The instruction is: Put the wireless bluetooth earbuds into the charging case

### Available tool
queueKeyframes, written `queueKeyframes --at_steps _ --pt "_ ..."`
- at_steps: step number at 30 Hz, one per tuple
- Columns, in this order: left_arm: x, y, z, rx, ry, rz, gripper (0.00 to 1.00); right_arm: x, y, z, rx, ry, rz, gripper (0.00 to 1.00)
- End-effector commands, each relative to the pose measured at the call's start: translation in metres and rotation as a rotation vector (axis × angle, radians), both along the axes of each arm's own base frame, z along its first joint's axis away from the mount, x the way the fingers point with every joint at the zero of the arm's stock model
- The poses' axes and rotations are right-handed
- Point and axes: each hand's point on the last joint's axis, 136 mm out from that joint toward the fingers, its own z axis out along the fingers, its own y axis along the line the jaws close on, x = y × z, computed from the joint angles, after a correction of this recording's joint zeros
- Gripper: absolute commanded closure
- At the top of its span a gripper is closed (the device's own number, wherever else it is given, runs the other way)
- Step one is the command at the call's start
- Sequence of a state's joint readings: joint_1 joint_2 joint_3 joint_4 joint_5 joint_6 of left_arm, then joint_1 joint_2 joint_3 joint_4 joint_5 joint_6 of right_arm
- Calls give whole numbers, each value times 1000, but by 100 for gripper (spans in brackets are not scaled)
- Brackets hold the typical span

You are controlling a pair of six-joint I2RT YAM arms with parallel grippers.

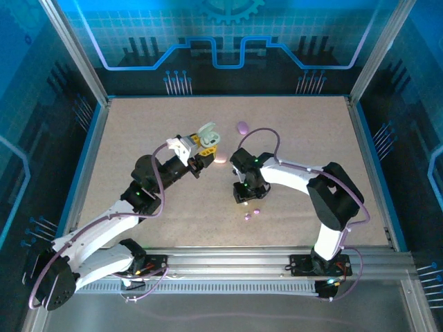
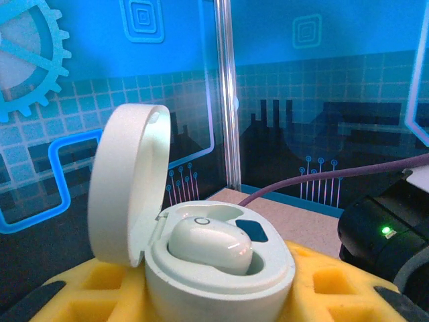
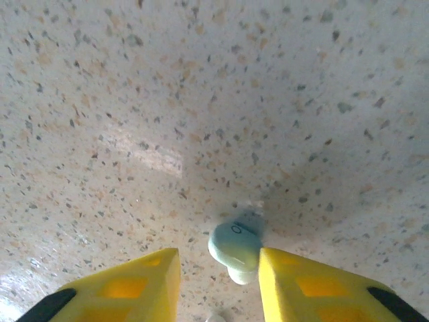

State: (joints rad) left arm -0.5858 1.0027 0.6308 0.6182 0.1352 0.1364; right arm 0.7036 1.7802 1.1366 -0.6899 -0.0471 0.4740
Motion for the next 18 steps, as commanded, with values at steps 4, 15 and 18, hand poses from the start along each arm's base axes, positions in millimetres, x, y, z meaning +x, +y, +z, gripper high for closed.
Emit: queueKeyframes --at_steps 4,15,18 --pt "-5 -2 20 -39 -49 -18 63 3 -2 -3 75 33 2 58" --pt "-4 -2 19 -37 -44 -17 63 -11 3 -21 173 136 9 62" --pt "-4 -2 18 -37 -43 -17 63 -14 5 -22 193 149 8 66"
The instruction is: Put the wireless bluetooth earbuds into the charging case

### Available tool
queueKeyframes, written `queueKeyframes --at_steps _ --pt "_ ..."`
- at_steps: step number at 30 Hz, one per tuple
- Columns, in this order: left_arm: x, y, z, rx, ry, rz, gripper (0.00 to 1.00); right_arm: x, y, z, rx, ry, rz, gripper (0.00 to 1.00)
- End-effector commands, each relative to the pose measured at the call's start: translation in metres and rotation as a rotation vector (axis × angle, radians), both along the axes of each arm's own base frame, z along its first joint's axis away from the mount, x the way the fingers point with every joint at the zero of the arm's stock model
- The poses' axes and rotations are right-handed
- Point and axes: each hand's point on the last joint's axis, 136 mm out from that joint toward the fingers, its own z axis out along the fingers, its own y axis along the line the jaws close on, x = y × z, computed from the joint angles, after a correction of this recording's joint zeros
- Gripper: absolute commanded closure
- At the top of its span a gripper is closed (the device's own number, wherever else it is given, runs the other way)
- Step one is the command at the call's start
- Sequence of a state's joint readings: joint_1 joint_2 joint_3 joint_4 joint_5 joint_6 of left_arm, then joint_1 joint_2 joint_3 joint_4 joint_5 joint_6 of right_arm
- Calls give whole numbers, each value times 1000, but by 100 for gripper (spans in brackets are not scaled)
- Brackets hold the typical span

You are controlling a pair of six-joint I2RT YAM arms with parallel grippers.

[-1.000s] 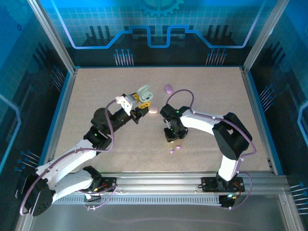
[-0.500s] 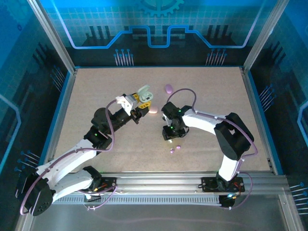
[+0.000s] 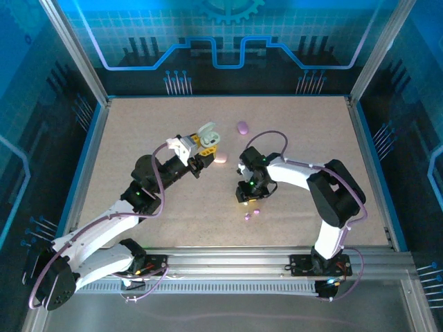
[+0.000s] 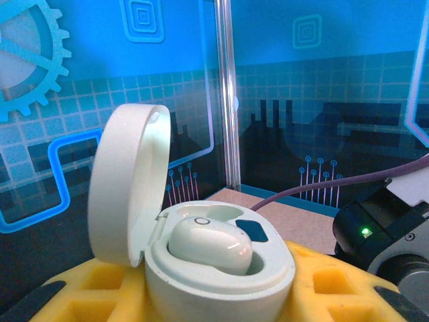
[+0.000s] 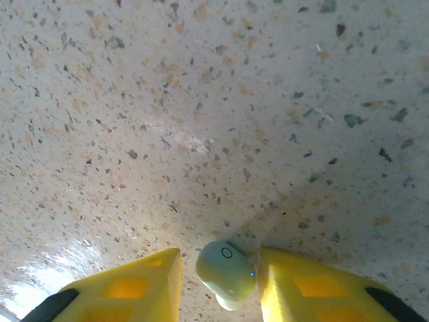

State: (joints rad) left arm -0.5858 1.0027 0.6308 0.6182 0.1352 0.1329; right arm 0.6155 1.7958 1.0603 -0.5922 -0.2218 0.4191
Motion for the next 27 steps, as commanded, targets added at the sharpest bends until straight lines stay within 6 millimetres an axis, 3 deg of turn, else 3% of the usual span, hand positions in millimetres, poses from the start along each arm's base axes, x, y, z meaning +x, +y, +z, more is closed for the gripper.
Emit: queueKeyframes --at_steps 1,6,10,15,19,22,27 --pt "-4 -2 19 -35 -46 -17 63 -13 6 -8 52 60 15 68" --pt "-4 -2 19 -35 -46 -18 63 -6 6 5 61 8 -13 77" --pt "-4 -2 19 -35 -47 -16 63 8 -15 16 -8 -59 -89 79" --pt "-5 -1 18 -34 -47 -14 63 30 -71 21 -198 -154 -226 79" --pt "-5 -1 18 -36 -47 -15 63 38 -114 12 -358 -142 -306 78" --pt "-5 -1 18 -36 -47 -13 63 42 -118 6 -385 -125 -313 78" --pt "-5 -1 18 -35 -46 -13 63 45 -100 4 -315 -107 -282 74"
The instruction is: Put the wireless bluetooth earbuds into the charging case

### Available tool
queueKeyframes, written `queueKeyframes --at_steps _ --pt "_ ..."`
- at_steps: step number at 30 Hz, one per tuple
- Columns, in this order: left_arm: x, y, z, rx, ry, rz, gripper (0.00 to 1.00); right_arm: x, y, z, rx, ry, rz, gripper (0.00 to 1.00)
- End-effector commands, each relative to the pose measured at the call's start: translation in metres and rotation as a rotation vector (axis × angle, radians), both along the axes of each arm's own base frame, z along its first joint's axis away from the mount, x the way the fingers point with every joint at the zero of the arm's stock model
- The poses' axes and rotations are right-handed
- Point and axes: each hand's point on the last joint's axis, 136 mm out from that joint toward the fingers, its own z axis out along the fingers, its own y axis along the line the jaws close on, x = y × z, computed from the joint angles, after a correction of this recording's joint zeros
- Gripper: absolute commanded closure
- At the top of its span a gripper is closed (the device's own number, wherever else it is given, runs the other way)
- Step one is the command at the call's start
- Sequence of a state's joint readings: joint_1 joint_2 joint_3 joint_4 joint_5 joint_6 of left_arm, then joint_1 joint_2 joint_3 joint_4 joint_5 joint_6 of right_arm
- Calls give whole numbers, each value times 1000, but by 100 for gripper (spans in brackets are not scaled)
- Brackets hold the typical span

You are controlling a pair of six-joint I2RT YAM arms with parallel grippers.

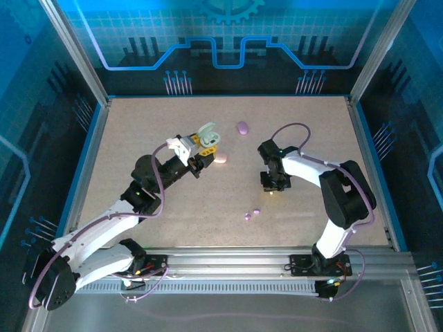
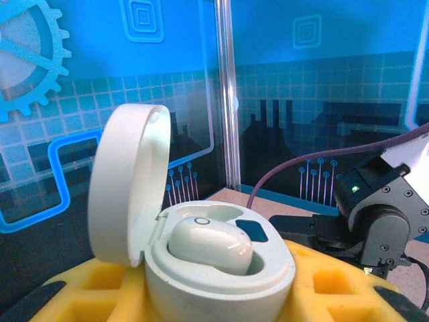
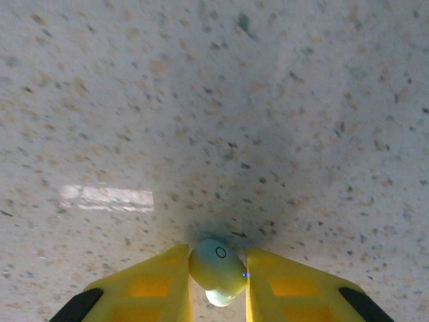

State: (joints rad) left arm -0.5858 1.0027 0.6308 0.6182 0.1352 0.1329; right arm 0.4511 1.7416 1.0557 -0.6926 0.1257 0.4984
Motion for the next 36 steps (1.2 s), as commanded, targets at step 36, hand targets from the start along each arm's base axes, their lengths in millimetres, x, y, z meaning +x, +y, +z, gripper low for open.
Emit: queueKeyframes --at_steps 36 --pt "-3 -3 18 -32 -38 -22 63 -15 44 16 263 81 163 62"
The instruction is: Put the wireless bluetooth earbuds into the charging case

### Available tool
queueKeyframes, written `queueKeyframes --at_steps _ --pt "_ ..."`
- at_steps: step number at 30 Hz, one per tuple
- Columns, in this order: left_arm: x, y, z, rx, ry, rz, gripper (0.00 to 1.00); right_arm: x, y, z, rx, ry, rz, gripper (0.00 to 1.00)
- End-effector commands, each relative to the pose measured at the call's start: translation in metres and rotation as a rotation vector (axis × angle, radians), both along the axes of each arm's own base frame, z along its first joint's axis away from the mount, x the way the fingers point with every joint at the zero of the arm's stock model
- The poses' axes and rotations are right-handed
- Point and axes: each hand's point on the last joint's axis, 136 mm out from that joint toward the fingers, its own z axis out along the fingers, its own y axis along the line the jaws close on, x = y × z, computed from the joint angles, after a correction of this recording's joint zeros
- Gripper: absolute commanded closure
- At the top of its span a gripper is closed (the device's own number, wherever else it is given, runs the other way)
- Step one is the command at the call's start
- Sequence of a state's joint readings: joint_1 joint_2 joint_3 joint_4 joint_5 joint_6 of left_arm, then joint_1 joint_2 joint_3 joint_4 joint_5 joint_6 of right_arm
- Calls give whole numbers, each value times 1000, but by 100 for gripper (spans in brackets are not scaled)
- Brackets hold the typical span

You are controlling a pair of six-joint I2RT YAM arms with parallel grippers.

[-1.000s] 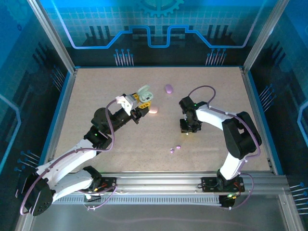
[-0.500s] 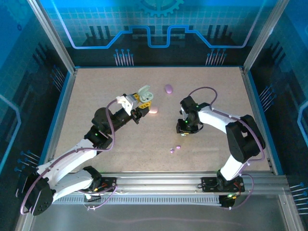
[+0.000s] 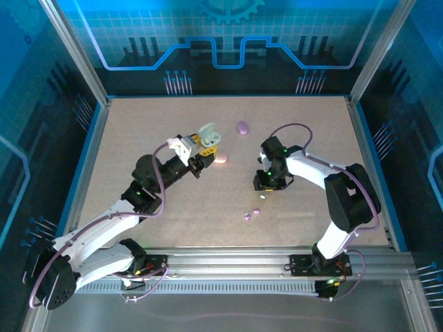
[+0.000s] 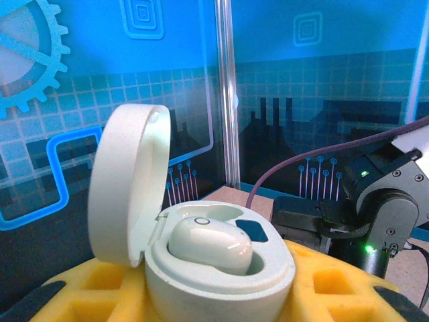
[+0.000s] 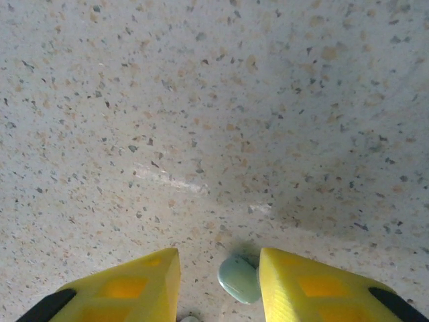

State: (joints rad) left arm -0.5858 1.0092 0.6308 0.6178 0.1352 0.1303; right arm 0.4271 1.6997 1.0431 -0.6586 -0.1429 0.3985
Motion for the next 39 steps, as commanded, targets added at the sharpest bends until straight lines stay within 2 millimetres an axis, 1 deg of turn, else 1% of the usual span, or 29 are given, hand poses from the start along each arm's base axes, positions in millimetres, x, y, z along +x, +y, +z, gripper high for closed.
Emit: queueKeyframes --at_steps 1,5,9,12,16,21,26,31,34,39 --pt "-4 -3 20 -35 -44 -24 63 -7 7 -2 -8 40 68 61" --pt "-4 -5 19 -36 -40 -30 63 -9 12 -11 -12 75 94 60" --pt "-5 -4 19 -34 -40 -27 63 -10 10 -16 -31 87 103 60" --pt "-5 -3 20 -34 -43 -23 63 -11 7 -15 -48 92 96 60" --pt "-5 -3 19 -32 -41 -23 63 -20 1 -15 -69 120 78 60" --pt "-5 -4 18 -32 -38 -26 63 -26 -1 -16 -70 131 71 62" --pt "-5 -3 17 -36 -36 -26 63 -18 -7 -16 -120 109 68 65" --pt "-5 -3 19 -41 -37 -26 63 -3 -2 -15 -136 79 80 67" --pt "-5 -3 19 -39 -37 -24 63 1 -1 -16 -145 81 87 67" --pt "-5 -1 18 -36 -38 -18 63 1 -1 -17 -153 86 89 68"
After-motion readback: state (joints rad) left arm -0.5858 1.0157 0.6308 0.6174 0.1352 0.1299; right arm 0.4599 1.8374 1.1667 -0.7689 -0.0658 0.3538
